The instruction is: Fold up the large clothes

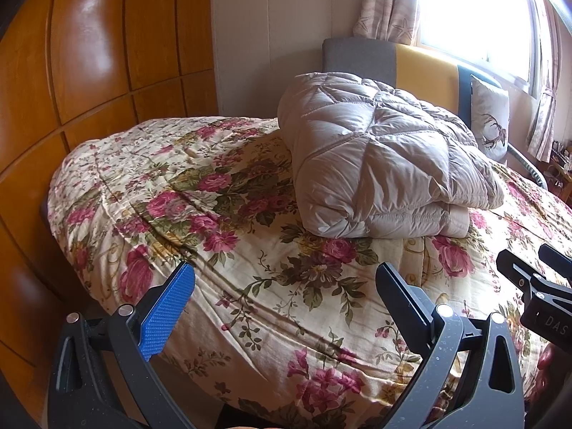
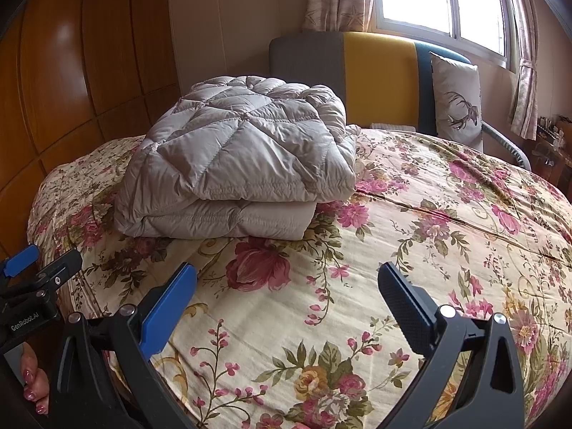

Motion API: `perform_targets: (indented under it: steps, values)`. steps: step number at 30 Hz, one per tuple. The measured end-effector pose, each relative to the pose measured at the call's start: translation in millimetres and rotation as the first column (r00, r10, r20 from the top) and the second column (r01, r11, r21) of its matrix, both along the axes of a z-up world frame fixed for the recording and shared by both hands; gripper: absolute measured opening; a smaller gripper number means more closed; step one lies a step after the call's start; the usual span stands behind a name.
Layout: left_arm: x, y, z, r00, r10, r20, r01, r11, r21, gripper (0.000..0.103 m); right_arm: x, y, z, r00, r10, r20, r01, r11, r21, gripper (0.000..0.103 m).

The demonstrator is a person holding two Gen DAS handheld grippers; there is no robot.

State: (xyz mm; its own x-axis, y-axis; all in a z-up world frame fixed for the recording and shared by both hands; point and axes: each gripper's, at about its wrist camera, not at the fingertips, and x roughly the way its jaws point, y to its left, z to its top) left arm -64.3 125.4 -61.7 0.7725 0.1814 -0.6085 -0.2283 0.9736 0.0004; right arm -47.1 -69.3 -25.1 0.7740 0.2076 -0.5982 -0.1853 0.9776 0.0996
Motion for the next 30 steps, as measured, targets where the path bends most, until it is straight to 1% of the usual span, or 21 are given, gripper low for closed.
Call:
perform_targets:
  steps: [6, 21, 23, 27, 30]
  values:
    - [0.0, 0.4, -0.3, 1.000, -0.003, -0.004, 0.003, 1.000, -0.021, 0.100, 0.9, -0.2, -1.9, 1.000, 0.003, -0.007, -0.003, 1.000, 0.000, 0.101]
    - [-3.1, 0.4, 0.9, 1.000, 0.007, 0.008, -0.007, 1.000, -0.020, 0.100, 0.9, -1.6, -3.4, 1.000, 0.005, -0.015, -0.005, 1.000, 0.000, 0.101]
    - [-1.5, 1.2, 0.2, 1.000, 0.010, -0.004, -0.011, 1.000, -0.019, 0.100, 1.1, -1.6, -3.7, 1.000, 0.004, -0.016, -0.004, 1.000, 0.001, 0.101]
    - [5.6, 4.7, -4.8, 0.999, 0.002, -0.054, -0.004, 0.999, -0.053, 0.100, 1.7, -1.8, -4.5, 1.000, 0.003, -0.020, -0.003, 1.000, -0.001, 0.101]
    - [8.8, 6.4, -9.9, 0.997, 0.008, -0.079, -0.012, 0.998, -0.059, 0.100, 3.9, -2.9, -5.6, 1.000, -0.003, -0.024, 0.003, 1.000, 0.000, 0.101]
